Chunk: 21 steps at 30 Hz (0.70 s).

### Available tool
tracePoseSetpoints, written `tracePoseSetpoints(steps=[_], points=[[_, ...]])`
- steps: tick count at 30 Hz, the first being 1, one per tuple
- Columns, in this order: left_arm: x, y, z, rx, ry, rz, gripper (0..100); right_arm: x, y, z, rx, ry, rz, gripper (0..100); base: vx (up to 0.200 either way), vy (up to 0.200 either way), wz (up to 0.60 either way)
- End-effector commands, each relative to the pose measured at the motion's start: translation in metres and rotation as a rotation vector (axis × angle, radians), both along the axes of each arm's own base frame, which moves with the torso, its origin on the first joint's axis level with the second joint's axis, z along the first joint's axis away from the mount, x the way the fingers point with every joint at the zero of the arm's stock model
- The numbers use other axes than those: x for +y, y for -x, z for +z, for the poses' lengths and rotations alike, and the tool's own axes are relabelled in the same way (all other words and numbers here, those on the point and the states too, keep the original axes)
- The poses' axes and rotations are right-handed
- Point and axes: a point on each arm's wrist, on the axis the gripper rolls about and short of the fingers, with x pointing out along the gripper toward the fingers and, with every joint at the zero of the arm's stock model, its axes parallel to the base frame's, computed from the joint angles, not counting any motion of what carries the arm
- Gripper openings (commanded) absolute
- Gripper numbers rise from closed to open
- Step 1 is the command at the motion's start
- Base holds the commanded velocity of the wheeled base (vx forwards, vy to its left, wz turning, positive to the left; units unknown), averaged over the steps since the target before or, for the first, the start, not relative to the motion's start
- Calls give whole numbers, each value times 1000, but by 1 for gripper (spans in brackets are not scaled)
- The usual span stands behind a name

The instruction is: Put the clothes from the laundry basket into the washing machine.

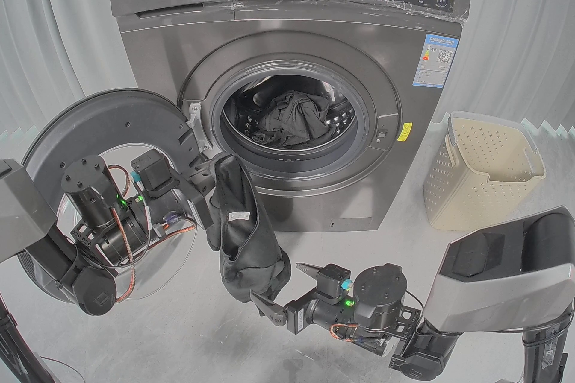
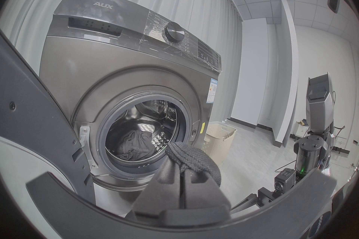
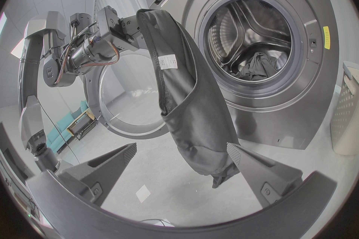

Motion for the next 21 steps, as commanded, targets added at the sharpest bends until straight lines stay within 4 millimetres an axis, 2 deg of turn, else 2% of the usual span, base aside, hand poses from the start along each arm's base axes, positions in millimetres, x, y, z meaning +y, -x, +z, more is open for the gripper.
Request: tracePoseSetpoints(steps=[1,7,11,18,21], points=[[-1,-1,-1,2,-1,0,0,5,-4,2,-20,-16,2,100,0,0,0],[-1,-2,-1,0,1,1,0,22,-12,4,-45,-48,11,100,0,0,0],[-1,-2,-1,0,1,6,0,34,-21,-5,-33,-31,4,100,0,0,0],[-1,-3,0,-4,5,15,0,49,-23,-11,-25,-21,16,100,0,0,0],[-1,-3,0,-1,5,15,0,56,-28,-21,-29,-26,3,100,0,0,0]])
